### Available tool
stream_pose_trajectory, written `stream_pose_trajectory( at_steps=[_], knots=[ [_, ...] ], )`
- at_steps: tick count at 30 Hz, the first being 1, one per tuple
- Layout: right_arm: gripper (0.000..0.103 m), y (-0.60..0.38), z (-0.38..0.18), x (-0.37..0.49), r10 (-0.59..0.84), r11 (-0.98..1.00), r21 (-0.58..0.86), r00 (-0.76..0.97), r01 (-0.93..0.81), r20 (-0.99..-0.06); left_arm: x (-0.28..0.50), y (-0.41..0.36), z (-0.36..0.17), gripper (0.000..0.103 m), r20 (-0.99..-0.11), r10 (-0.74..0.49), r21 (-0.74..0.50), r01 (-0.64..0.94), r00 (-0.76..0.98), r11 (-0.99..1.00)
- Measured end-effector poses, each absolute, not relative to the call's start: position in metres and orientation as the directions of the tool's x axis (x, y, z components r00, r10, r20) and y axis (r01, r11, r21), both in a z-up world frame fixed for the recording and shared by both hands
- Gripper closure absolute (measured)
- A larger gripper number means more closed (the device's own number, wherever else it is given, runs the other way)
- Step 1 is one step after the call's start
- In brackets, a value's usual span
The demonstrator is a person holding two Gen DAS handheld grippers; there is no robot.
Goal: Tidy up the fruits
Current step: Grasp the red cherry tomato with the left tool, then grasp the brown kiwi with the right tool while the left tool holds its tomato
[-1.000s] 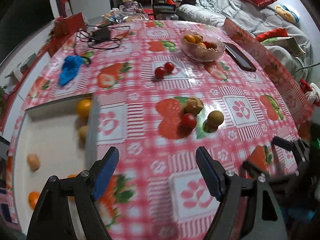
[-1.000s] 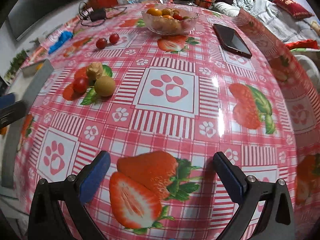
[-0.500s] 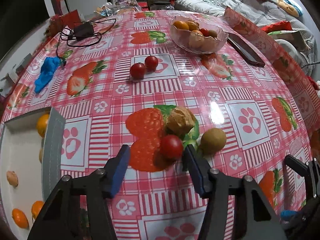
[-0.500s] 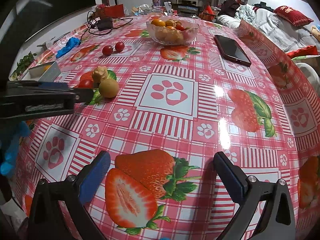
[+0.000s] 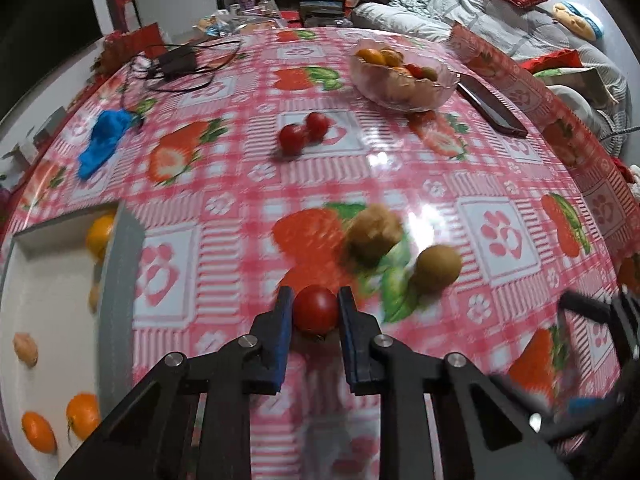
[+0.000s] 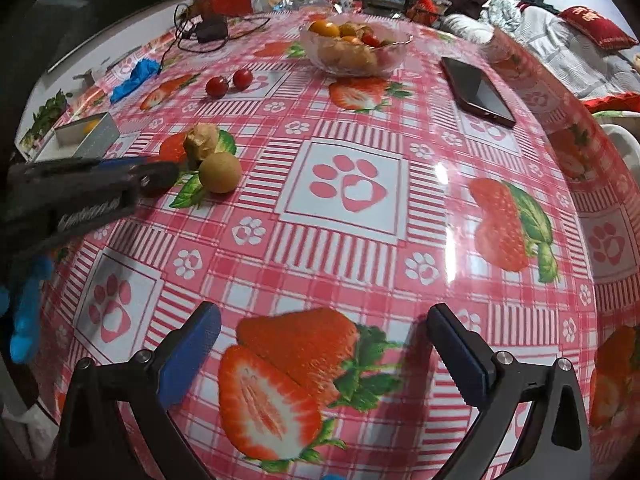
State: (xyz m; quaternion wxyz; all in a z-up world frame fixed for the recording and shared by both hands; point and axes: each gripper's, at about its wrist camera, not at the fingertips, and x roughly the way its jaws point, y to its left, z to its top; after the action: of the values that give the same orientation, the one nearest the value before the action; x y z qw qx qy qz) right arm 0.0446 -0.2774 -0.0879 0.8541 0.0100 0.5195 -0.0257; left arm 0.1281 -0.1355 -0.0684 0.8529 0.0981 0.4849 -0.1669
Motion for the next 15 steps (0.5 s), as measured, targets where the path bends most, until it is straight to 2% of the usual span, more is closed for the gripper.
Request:
stream_pose_trajectory(
  at_steps=[12,14,15],
  knots=[
    [0.000,-0.240,-0.089,0.107,-0.017,1.000,-0.024,0.483,-0.007,-0.876,0.090,-0.093,-0.068,0.079,-0.858,-0.170,-0.006,0.322,0.484,0.947],
    [0.005,-0.235,-0.088,0.111,-0.017,1.000,-0.026,0.502,-0.011,-0.864,0.088,-0.093,-0.068,0.078,-0.856,-0.168,-0.003,0.321,0.489,0.947],
    [0.014,-0.233,-0.086,0.112,-0.013,1.000,-0.025,0.513,-0.016,-0.858,0.088,-0.093,-0.068,0.078,-0.855,-0.167,-0.001,0.321,0.491,0.947]
  ],
)
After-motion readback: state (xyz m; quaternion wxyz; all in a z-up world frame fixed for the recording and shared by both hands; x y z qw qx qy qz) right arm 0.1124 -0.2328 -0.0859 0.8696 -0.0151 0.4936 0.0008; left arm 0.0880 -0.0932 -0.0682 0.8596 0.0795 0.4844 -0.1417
